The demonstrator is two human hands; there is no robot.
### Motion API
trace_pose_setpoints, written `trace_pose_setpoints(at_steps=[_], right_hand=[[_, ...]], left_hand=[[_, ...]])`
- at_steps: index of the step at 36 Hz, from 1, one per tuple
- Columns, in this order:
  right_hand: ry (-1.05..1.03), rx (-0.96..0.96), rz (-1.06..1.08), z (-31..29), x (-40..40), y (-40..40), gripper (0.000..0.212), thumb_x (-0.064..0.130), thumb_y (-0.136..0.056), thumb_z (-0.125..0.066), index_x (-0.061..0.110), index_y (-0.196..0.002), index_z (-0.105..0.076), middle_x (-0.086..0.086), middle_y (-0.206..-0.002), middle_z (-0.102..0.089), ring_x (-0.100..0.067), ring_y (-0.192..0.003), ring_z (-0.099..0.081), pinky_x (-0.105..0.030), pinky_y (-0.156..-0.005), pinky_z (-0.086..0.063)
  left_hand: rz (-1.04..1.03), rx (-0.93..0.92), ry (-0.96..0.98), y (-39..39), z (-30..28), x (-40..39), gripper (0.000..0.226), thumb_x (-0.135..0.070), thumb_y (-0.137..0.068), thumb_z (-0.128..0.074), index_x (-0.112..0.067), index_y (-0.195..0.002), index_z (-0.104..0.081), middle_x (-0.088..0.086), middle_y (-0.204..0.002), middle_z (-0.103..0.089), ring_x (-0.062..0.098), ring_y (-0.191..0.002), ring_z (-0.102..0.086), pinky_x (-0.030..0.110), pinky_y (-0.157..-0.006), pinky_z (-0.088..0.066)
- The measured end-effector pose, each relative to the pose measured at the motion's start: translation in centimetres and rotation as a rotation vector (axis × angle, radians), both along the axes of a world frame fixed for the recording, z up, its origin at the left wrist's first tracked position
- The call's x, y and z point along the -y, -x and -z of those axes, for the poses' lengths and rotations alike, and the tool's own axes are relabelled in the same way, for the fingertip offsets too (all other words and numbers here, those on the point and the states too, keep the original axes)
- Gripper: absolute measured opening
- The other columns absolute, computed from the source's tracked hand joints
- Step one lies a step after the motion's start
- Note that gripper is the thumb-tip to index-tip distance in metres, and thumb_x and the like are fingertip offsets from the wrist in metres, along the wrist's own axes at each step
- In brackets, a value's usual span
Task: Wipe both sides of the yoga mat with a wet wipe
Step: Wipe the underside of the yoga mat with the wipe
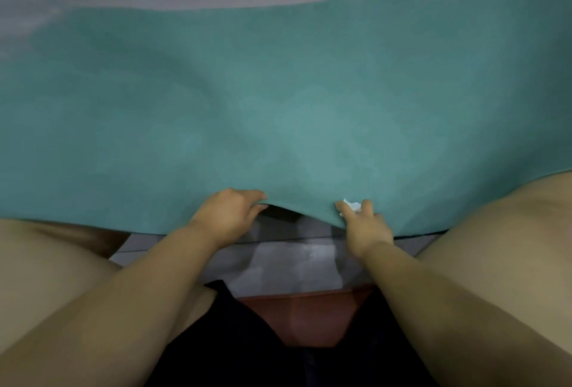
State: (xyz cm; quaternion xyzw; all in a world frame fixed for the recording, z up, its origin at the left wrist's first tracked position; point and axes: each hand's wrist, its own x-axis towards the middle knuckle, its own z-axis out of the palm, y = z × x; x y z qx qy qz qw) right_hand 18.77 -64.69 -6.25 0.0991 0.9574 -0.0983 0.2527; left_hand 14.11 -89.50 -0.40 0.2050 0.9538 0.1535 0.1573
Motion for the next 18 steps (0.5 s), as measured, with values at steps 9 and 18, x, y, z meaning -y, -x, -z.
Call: trace_pose_setpoints(at_steps=[9, 18], right_hand=[[-0.108, -0.174, 0.01, -4.3, -3.0, 3.1, 0.04, 0.011, -0.093, -0.038, 0.031, -0.126, -0.049, -0.012, -0.121, -0.035, -0.036, -0.104, -0.049, -0.04, -0.081, -0.046], [-0.185, -0.512, -0.045, -11.4, -5.7, 5.6, 0.037, 0.008, -0.093, -0.041, 0.025, -0.124, -0.052, -0.012, -0.122, -0.035, -0.032, -0.107, -0.039, -0.033, -0.065, -0.039]], left_hand=[[-0.047, -0.012, -0.075, 0.7, -0.3, 0.7, 0.049, -0.024, -0.083, -0.058, -0.02, -0.132, -0.055, 0.003, -0.137, -0.053, 0.022, -0.123, -0.054, 0.033, -0.103, -0.043], [0.103, 0.116, 0.332, 1.2, -1.0, -3.6, 0.079, -0.015, -0.088, -0.044, -0.051, -0.145, -0.005, -0.013, -0.159, -0.002, 0.036, -0.141, -0.022, 0.051, -0.112, -0.025]])
